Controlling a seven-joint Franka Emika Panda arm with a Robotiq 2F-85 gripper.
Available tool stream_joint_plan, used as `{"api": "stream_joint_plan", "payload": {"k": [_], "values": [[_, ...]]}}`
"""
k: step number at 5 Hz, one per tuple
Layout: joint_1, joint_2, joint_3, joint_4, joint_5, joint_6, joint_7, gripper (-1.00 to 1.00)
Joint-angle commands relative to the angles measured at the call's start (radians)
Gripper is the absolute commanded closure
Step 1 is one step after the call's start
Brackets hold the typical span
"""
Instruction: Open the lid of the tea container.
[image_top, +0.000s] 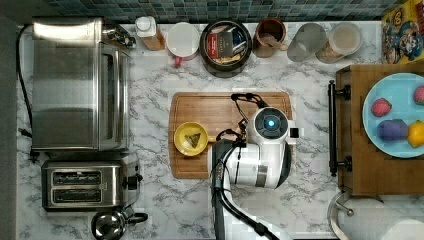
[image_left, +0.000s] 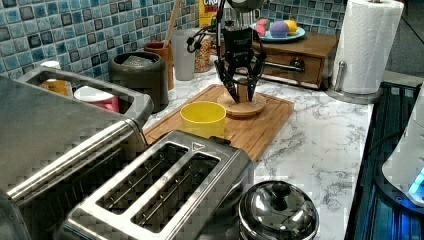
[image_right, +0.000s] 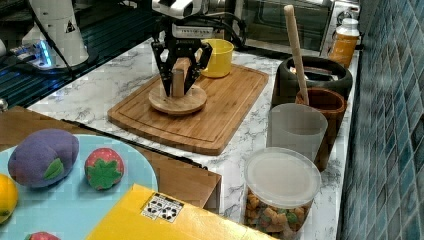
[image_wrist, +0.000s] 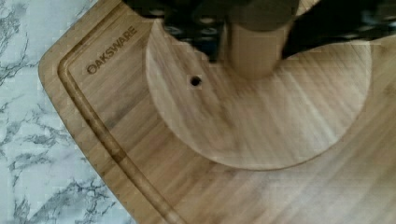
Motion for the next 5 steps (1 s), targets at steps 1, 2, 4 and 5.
{"api": "stream_joint_plan", "payload": {"k": [1, 2, 4, 5], "values": [[0.038, 0.046, -0.020, 0.062, -0.035, -0.014, 0.095, 1.00], [0.036, 0.042, -0.015, 0.057, -0.042, -0.010, 0.102, 1.00], [0.050, -0.121, -0.005, 0.061, -0.091, -0.007, 0.105, 1.00], [0.057, -0.207, 0.011, 0.081, -0.102, -0.008, 0.101, 1.00]]}}
